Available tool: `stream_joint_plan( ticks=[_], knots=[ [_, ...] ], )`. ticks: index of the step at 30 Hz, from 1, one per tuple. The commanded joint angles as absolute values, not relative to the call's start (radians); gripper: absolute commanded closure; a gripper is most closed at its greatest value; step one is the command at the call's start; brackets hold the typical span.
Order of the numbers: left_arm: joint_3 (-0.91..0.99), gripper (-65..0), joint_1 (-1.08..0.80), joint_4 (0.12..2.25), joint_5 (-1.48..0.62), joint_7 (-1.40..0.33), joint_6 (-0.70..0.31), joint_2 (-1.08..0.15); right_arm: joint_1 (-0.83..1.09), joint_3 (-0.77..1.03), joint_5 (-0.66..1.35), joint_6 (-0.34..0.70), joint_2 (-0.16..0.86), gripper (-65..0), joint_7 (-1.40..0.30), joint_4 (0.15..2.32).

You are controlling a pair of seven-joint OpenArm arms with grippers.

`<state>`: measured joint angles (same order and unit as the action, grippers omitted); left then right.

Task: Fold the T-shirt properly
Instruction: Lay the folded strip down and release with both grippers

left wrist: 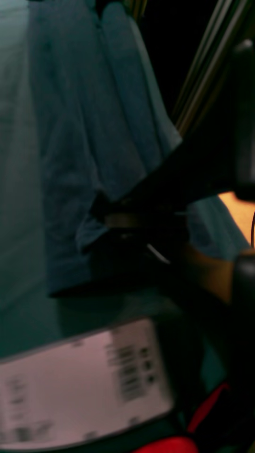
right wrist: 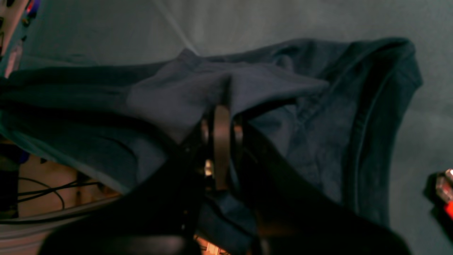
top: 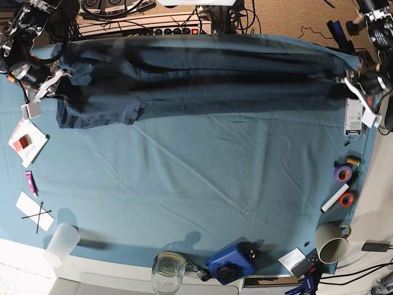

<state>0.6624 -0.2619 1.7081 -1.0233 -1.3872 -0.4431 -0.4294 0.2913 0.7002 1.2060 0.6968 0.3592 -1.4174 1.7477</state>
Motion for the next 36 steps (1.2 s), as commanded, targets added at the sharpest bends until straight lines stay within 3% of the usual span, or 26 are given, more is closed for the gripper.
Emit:
stream_joint_plan(
  ticks=[1,6,8,10,12,32,34,36],
  knots=[
    [0.671,0.0,-0.258,1.724,-1.024,-1.374,-0.447,-0.448,0.286,0.710,1.230,0.698,0.376,0.0,-1.396,1.764],
    [0.671,-1.3,-0.261,1.723,-0.999,-1.365,-0.447,-0.449,0.286,0.709,1.230,0.698,0.376,0.0,-1.396,1.764],
    [0.671,-18.5,-0.264,1.723,-0.999,-1.365,-0.447,-0.449,0.286,0.708,1.230,0.698,0.376,-2.3,-1.396,1.764],
    [0.671,-32.2,-0.270,1.724,-0.998,-1.364,-0.447,-0.449,0.287,0.708,1.230,0.698,0.377,-9.6,-1.396,1.763],
    [0.671,-36.8,-0.280,1.724,-0.994,-1.362,-0.447,-0.449,0.288,0.708,1.225,0.698,0.376,-11.3,-1.396,1.764],
    [0.670,-36.4,-0.305,1.586,-0.934,-1.333,-0.389,-0.361,0.288,0.708,1.204,0.698,0.377,-11.3,-1.396,1.763],
    [0.670,-32.2,-0.305,1.584,-0.939,-1.361,-0.390,-0.360,0.288,0.708,1.204,0.698,0.377,-11.3,-1.396,1.763],
    [0.670,-23.6,-0.305,1.584,-0.965,-1.366,-0.390,-0.360,0.288,0.708,1.204,0.698,0.377,-11.3,-1.396,1.763]
  ],
)
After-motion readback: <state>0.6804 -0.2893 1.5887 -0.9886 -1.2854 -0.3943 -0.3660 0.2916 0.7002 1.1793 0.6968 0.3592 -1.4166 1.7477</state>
